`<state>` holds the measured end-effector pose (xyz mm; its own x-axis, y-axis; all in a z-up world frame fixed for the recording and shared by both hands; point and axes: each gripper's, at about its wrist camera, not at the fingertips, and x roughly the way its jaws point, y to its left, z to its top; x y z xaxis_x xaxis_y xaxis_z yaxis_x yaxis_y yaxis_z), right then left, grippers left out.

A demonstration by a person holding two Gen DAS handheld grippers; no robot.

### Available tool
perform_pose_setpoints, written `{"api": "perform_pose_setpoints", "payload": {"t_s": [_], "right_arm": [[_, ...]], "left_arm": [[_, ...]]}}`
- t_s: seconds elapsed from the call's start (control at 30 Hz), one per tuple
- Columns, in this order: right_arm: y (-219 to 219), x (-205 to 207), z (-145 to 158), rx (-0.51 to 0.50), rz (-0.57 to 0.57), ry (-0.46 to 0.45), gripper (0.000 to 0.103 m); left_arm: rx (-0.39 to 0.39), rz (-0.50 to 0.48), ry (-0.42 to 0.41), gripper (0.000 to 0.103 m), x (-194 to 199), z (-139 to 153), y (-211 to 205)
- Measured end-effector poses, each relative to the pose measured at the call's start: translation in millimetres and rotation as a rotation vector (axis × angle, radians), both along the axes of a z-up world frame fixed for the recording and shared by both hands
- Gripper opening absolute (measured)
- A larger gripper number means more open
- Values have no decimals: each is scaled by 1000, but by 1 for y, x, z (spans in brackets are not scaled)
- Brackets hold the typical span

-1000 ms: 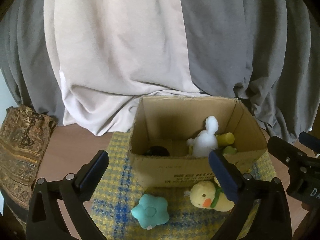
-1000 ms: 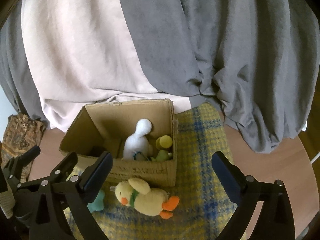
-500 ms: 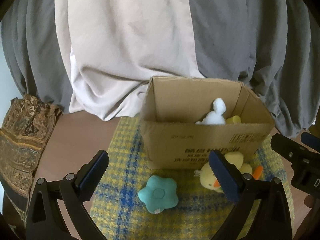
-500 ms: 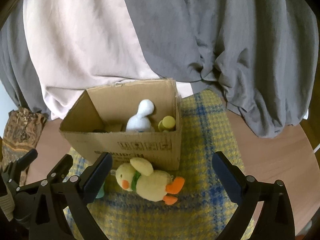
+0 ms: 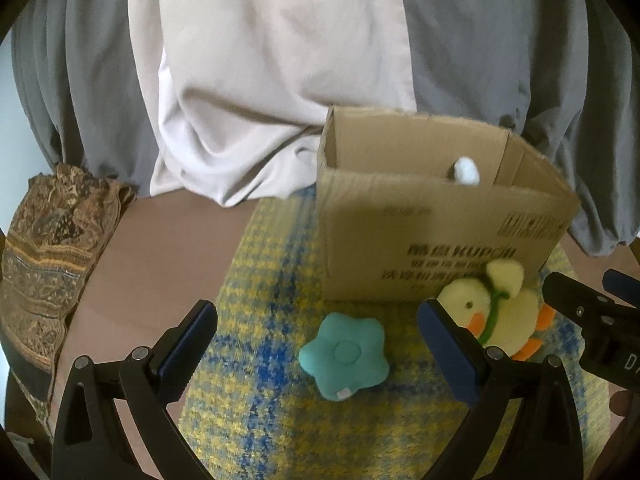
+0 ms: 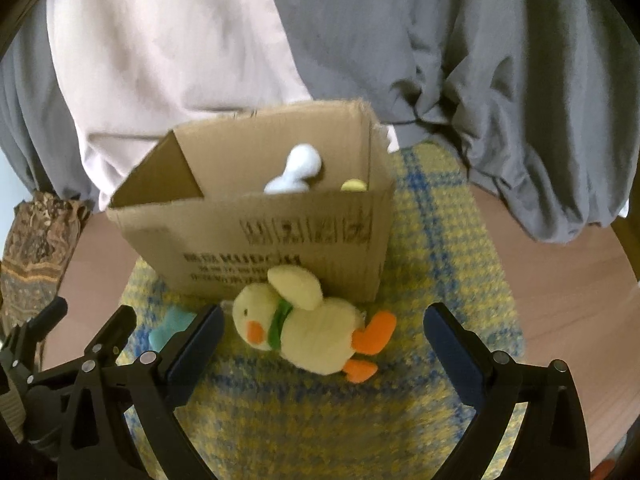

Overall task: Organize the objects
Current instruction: 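Withdraw both tools from the box toward the star and duck plushes, then close the left tool on the teal star plush while the right tool grasps the yellow duck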

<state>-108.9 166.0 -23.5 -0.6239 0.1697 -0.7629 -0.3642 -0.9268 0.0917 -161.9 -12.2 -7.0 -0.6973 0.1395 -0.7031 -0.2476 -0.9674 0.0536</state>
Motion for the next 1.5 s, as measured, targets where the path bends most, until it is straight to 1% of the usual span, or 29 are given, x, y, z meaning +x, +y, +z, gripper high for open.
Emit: {"api": "perform_pose_setpoints", "payload": {"t_s": [0.27,0.53,0.63,0.7,0.8,0.93,1.07,1.23,1.33,1.47,1.5], "right_arm": [[2,-1,-22,-5,-7,-43,100],[17,3,-45,-21,-21,-85,100],[18,3,-52,-29,-9,-103,100],[19,2,-57,-37,-4,-112,100],[20,-2,-62,-53,10,-124,100],[13,-9,-68,-37,49,-155,100],[11,-15,-74,-37,63,-179,100],[12,-25,-84,-36,69,-207,100],[10,-33,-91,-27,78,-230,100],[8,-43,-100,-16,82,-238,100],[8,-45,-103,-14,83,-240,100]], "left_arm": [[-11,-1,-45,102,-2,-27,0],[-21,-6,-103,102,-9,-58,13],[-19,0,-120,102,-12,-70,16],[-2,21,-128,102,-17,-76,15],[18,36,-165,102,-24,-85,13],[4,18,-182,102,-24,-91,17],[4,23,-196,101,-27,-97,18],[4,8,-210,88,-30,-102,21],[3,5,-205,85,-30,-102,23],[1,9,-196,77,-33,-101,24],[0,9,-195,77,-33,-100,24]]}}
